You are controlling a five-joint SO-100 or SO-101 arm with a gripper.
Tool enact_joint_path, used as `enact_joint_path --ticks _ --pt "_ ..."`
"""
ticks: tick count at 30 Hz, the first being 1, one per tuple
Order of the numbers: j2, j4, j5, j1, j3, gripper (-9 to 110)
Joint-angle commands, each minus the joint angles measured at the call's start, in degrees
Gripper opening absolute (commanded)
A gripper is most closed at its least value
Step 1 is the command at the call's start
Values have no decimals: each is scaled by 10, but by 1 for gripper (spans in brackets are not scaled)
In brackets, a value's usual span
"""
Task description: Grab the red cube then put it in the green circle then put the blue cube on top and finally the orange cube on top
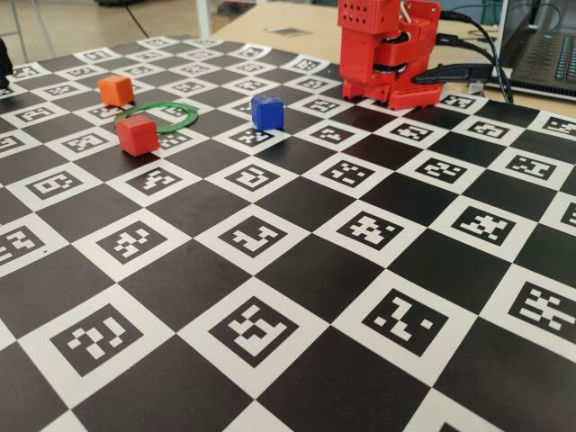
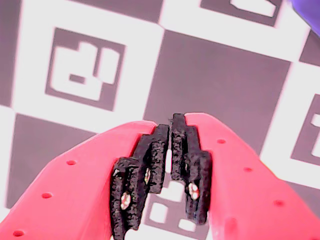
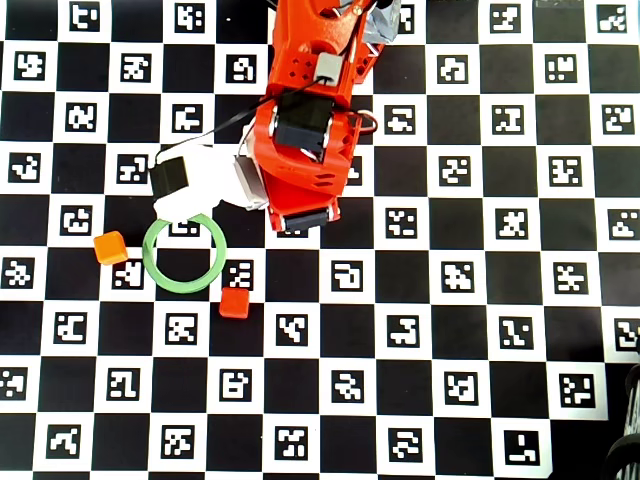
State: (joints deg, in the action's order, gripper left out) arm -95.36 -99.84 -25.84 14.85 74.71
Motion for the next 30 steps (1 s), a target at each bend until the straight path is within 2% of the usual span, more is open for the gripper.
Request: enact_joint_path --ticks 1,8,17,30 --pt "14 -54 3 18 -73 -6" --pt "85 -55 16 63 -136 -4" --pt "144 -56 47 83 -199 20" --pt "204 -50 90 85 -259 37"
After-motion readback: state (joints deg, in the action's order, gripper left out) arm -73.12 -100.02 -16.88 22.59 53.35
